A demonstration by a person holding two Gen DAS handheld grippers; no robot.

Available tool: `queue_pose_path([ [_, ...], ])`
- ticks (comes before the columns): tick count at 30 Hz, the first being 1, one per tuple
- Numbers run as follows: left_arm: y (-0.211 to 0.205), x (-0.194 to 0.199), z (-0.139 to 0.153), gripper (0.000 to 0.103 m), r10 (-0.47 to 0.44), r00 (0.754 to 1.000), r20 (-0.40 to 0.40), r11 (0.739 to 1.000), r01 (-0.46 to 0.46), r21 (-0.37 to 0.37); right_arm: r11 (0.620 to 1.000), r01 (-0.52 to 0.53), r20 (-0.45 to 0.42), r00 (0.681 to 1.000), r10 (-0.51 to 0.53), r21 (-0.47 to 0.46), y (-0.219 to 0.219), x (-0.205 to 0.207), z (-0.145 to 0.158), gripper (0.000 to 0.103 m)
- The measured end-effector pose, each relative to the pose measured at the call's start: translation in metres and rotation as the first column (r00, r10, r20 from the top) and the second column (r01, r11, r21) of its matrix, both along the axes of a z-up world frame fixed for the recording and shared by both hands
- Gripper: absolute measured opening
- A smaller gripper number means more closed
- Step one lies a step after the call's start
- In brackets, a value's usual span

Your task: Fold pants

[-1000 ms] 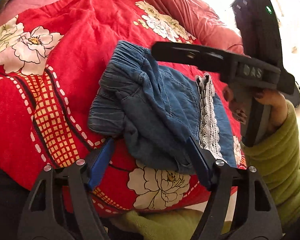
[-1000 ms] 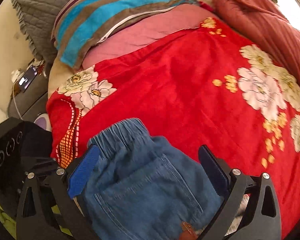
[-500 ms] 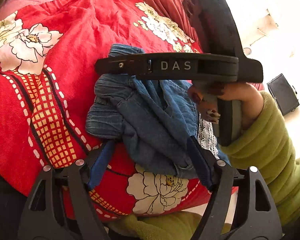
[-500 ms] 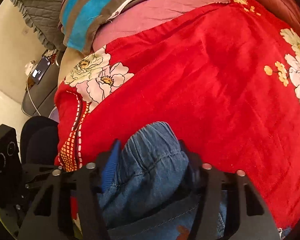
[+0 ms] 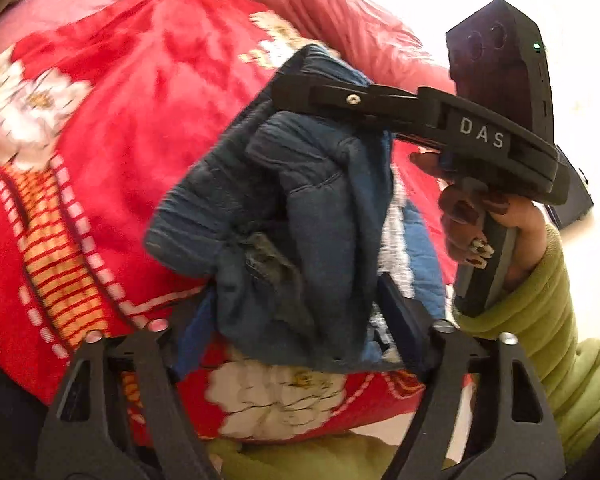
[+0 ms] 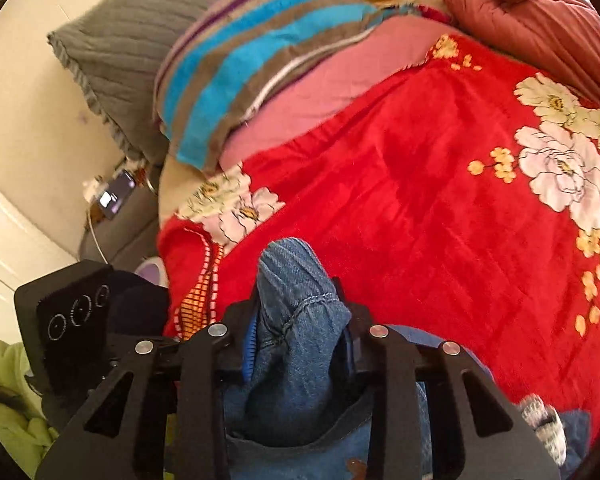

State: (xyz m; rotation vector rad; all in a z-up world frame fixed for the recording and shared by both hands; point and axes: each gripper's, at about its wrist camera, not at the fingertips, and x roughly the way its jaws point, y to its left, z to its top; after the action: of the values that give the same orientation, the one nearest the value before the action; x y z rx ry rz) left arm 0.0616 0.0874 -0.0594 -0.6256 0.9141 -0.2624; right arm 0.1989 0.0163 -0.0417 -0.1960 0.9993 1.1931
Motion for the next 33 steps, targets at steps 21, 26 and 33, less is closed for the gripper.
queue_pose_path([
  [21,-0.172,0.006,0.011,0.066,-0.528,0.848,0.054,0.846,0.519,0.123,0.778,0.616,-0.078,0.787,-0.612,0.123,-0.271,-0.043,-0.030,0.084],
  [26,-0.159,-0.006,0.022,0.066,-0.489,0.867,0.092,0.869,0.476,0.135,0.796,0.595,-0.104,0.804,-0.586,0.111,-0.249,-0.030,-0.030,0.095],
  [33,-0.121,0.002,0.035,0.065,-0.301,0.946,0.124,0.903,0.240,0.357,0.819,0.568,-0.111,0.822,-0.559,0.080,-0.234,-0.025,-0.040,0.043],
])
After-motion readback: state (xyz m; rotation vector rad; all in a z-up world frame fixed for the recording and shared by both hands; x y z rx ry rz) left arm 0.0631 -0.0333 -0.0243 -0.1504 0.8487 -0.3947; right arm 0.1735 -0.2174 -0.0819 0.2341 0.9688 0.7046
